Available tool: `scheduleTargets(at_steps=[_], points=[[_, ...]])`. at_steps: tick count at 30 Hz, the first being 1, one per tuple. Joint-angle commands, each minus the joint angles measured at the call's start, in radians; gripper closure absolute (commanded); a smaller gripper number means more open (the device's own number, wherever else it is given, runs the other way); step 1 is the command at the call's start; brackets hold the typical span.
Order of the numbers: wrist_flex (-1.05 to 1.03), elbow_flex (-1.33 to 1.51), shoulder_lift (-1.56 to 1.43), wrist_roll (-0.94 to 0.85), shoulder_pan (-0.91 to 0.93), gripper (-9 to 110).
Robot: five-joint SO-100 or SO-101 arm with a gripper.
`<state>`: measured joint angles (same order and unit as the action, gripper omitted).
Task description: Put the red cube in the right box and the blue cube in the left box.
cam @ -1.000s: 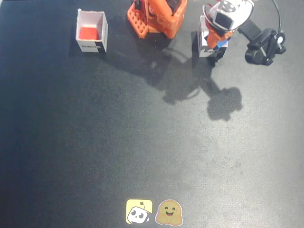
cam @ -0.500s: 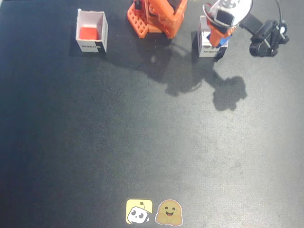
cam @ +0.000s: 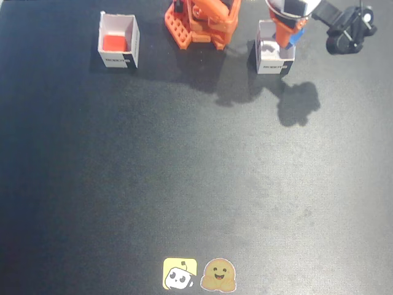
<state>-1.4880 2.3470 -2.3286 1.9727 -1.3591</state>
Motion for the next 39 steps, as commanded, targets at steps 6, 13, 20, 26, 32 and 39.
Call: scheduleTargets(at_steps=[6,13,20,26,32,39], points=[[-0.048,0.002,-0.069,0.014,0.006,94],[-0.038,0.020,-0.080,-0.015,0.038,94],[-0.028,0.021,-0.104,0.002,0.032,88],[-0.020,0.021,-0.106,0.005,0.031,87],[-0.009,0.029,-0.110,0.005,0.028,85],[-0.005,0.066,-0.161,0.023,0.029,94]])
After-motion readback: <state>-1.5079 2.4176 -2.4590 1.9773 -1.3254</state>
